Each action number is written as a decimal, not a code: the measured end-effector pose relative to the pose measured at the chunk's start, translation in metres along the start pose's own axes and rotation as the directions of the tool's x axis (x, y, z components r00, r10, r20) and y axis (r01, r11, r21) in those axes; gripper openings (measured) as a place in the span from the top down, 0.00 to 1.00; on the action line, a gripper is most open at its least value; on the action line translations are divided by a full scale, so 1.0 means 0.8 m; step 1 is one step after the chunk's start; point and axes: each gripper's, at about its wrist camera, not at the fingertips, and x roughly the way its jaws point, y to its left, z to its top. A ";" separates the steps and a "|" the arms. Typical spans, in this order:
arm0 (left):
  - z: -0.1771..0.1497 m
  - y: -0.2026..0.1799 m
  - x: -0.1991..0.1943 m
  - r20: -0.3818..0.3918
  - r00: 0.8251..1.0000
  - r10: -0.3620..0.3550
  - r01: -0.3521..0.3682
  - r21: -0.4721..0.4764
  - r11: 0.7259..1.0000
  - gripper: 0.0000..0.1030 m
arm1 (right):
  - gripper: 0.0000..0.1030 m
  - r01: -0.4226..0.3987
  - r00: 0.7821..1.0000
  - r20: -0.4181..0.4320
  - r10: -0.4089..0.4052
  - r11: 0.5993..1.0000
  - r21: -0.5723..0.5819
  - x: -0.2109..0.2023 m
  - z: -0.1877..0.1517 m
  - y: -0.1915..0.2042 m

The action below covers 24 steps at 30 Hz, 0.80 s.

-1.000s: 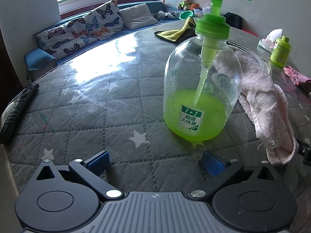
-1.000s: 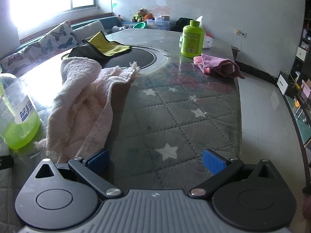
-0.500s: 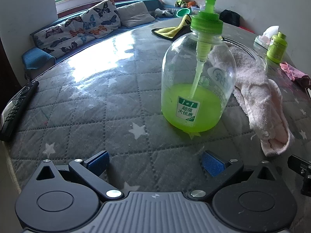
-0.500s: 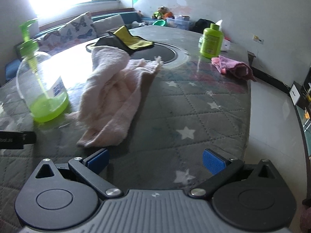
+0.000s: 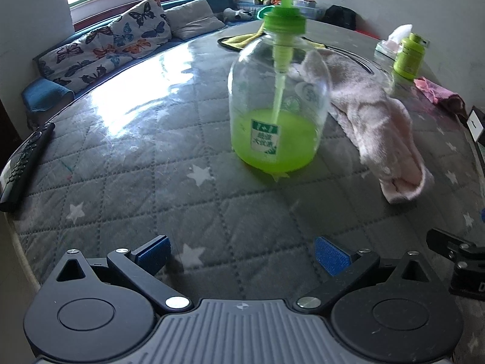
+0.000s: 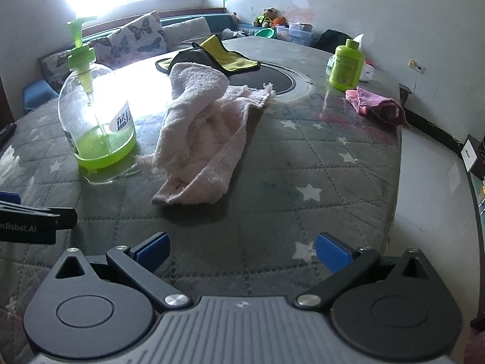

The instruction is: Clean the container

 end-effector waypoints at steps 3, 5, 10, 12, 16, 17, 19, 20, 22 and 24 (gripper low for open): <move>-0.006 -0.004 -0.005 0.001 1.000 -0.003 0.003 0.004 1.000 0.00 | 0.00 0.002 1.000 -0.004 -0.002 1.000 0.001 -0.003 -0.005 -0.002; -0.009 -0.006 -0.007 0.000 1.000 -0.005 0.005 0.006 1.000 0.00 | 0.00 0.003 1.000 -0.009 -0.003 1.000 0.007 -0.004 -0.008 -0.003; -0.014 -0.006 -0.013 -0.005 1.000 -0.017 0.017 0.019 1.000 0.00 | 0.00 0.016 1.000 -0.014 -0.016 1.000 0.023 -0.007 -0.015 -0.010; -0.015 -0.005 -0.014 -0.006 1.000 -0.021 0.021 0.021 1.000 0.00 | 0.00 0.021 1.000 -0.015 -0.021 0.999 0.035 -0.007 -0.016 -0.015; -0.016 -0.005 -0.015 -0.007 1.000 -0.021 0.021 0.019 1.000 0.00 | 0.00 0.029 0.999 -0.019 -0.028 0.998 0.056 -0.007 -0.019 -0.022; -0.016 -0.005 -0.016 -0.007 1.000 -0.021 0.021 0.018 1.000 0.00 | 0.00 0.029 0.999 -0.019 -0.028 0.998 0.059 -0.008 -0.019 -0.023; -0.016 -0.005 -0.016 -0.007 1.000 -0.022 0.022 0.018 1.000 0.00 | 0.00 0.029 0.999 -0.017 -0.028 0.998 0.059 -0.008 -0.019 -0.023; -0.016 -0.005 -0.016 -0.008 1.000 -0.023 0.023 0.017 1.000 0.00 | 0.00 0.028 0.999 -0.017 -0.027 0.998 0.057 -0.008 -0.019 -0.022; -0.016 -0.005 -0.016 -0.009 1.000 -0.023 0.023 0.016 1.000 0.00 | 0.00 0.026 1.000 -0.018 -0.025 0.998 0.056 -0.008 -0.020 -0.021; -0.016 -0.005 -0.016 -0.008 1.000 -0.022 0.022 0.016 1.000 0.00 | 0.00 0.026 0.999 -0.022 -0.025 0.998 0.058 -0.007 -0.020 -0.021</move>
